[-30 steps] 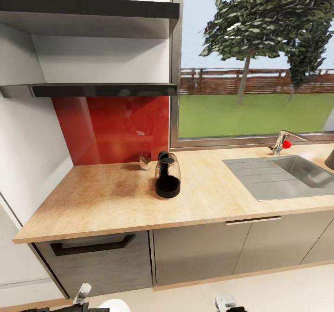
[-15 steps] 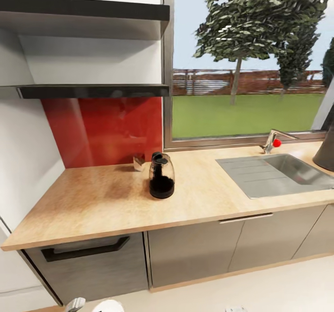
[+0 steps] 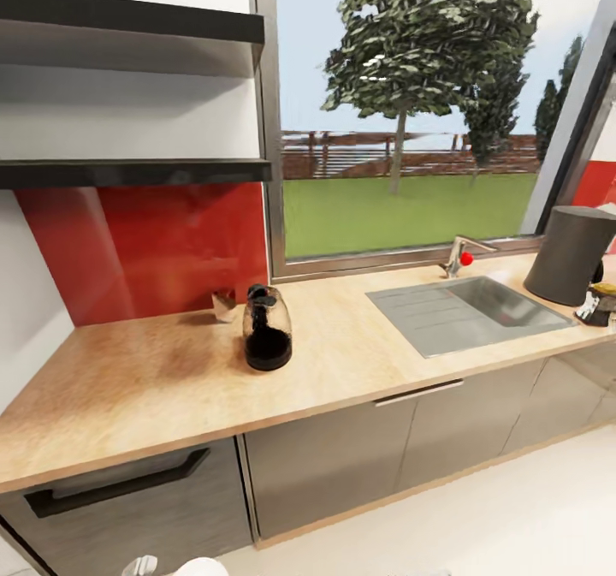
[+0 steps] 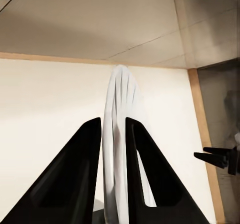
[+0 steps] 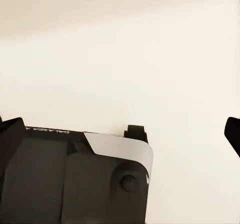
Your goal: Set up a coffee station on the kitchen countertop: keep the coffee maker on the countertop, move the bottle of coffee from the kitchen shelf to the counter next to the coffee maker, place a paper coffee filter on top of the coffee maker, put the saucer next to the coffee maker with the coffee cup on the saucer, and place the electric kettle next to the coffee maker.
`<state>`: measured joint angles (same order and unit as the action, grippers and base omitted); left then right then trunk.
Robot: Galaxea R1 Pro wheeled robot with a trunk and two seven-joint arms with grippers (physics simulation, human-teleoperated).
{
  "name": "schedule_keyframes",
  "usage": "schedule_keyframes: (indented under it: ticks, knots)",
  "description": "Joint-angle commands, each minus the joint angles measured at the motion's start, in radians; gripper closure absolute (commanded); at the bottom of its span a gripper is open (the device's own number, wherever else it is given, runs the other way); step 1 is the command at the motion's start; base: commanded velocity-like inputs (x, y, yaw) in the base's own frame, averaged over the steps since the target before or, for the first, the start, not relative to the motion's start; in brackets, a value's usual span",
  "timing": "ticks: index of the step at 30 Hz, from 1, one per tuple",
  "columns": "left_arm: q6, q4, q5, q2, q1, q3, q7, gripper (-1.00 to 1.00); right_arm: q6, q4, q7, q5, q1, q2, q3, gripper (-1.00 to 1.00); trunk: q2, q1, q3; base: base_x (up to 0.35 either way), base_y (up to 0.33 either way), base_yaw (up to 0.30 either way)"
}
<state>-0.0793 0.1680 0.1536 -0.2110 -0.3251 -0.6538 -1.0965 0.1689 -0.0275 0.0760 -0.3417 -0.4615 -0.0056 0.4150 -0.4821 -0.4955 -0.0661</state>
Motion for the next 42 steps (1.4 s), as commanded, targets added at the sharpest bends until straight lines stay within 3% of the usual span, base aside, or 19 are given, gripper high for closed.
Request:
schedule_keyframes:
  ticks: [1, 10, 18, 26, 42]
  knots:
    - [-0.005, -0.001, 0.009, 0.000, -0.001, -0.010, -0.003, 1.00, 0.005, -0.002, 0.002, -0.008, -0.001, 0.000, 0.008, -1.00, -0.002, 0.000, -0.001, -0.086, -0.054, -0.253]
    - [-0.004, -0.005, 0.010, 0.001, -0.001, -0.009, -0.002, 1.00, 0.004, -0.002, 0.001, -0.008, 0.005, 0.001, 0.009, -1.00, -0.002, 0.000, 0.004, -0.132, -0.189, -0.253]
    - [-0.005, -0.008, 0.011, 0.001, 0.000, -0.010, 0.000, 1.00, 0.004, -0.002, 0.002, -0.008, 0.006, 0.001, 0.008, -1.00, -0.002, 0.000, 0.008, 0.147, -0.237, -0.258]
    - [-0.004, -0.020, 0.008, 0.002, -0.001, -0.009, 0.110, 1.00, 0.004, -0.002, 0.002, -0.008, 0.006, 0.001, 0.008, -1.00, -0.002, 0.000, 0.011, 0.048, -0.041, -0.264]
    - [-0.004, -0.024, 0.011, 0.025, 0.000, -0.009, 0.156, 1.00, 0.004, -0.002, 0.001, -0.008, 0.007, 0.001, 0.008, -1.00, -0.002, 0.000, 0.016, 0.001, -0.001, -0.264]
